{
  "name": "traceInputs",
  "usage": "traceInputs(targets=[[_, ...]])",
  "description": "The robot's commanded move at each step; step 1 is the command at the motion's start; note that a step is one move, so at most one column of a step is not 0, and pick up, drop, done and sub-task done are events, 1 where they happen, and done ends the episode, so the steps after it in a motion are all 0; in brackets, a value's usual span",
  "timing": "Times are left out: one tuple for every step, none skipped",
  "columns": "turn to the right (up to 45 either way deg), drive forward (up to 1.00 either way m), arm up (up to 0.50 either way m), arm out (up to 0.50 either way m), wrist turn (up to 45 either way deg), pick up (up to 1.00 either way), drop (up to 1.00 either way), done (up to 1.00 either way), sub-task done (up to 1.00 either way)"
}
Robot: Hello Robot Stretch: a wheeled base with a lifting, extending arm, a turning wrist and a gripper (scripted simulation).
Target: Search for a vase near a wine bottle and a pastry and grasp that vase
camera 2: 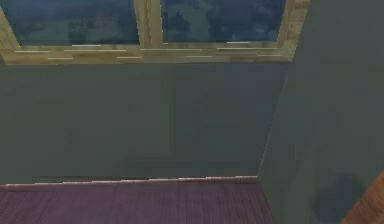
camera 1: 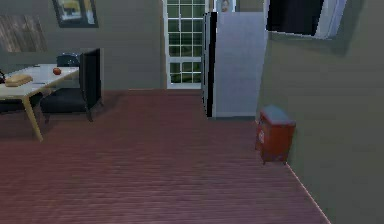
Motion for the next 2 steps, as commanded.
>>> traceInputs(targets=[[-9.0,0.00,0.00,0.00,0.0,0.00,0.00,0.00,0.00],[0.0,0.30,0.00,0.00,0.0,0.00,0.00,0.00,0.00]])
